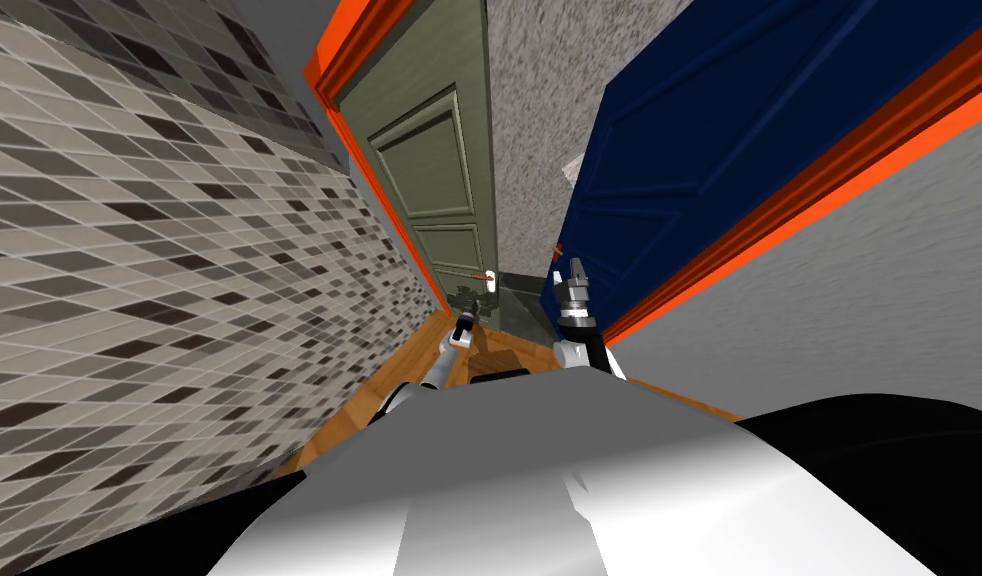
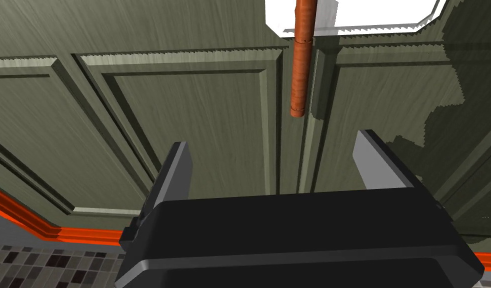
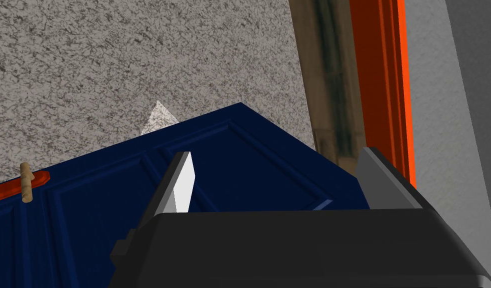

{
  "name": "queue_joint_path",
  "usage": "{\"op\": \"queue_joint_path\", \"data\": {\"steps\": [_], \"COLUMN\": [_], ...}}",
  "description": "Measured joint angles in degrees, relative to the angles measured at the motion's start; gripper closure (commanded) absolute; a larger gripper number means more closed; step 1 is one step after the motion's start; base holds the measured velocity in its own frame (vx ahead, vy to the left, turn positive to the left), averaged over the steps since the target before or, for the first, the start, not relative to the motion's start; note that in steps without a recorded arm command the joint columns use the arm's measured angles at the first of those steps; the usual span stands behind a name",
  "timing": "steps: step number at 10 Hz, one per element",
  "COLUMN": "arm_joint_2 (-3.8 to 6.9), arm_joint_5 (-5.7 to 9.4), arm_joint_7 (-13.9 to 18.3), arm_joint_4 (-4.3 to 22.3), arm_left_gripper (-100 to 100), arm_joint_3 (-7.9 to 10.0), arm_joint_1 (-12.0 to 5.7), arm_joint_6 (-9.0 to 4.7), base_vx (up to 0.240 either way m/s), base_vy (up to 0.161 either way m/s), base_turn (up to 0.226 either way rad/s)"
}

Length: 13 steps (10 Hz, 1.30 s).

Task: Push the door open

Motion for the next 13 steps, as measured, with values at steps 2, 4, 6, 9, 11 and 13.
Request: {"op": "queue_joint_path", "data": {"steps": [2, 4, 6, 9, 11, 13], "arm_joint_2": [-0.47, -0.88, -1.42, -1.99, -2.49, -3.31], "arm_joint_5": [-0.02, -0.07, -0.07, -0.1, -0.13, -0.13], "arm_joint_7": [0.1, 0.1, 0.2, 0.6, 0.7, 0.7], "arm_joint_4": [2.3, 4.2, 7.0, 9.8, 11.5, 14.0], "arm_left_gripper": [-100, -100, -100, -100, -100, -100], "arm_joint_3": [-0.37, -0.83, -1.17, -1.89, -2.31, -2.59], "arm_joint_1": [-1.53, -2.7, -4.45, -6.47, -7.55, -9.09], "arm_joint_6": [0.25, 0.32, 0.17, 0.64, 0.85, 0.73], "base_vx": [0.062, 0.074, 0.097, 0.083, 0.069, 0.076], "base_vy": [0.094, 0.108, 0.101, 0.098, 0.099, 0.088], "base_turn": [-0.048, -0.092, -0.076, -0.061, -0.065, -0.049]}}
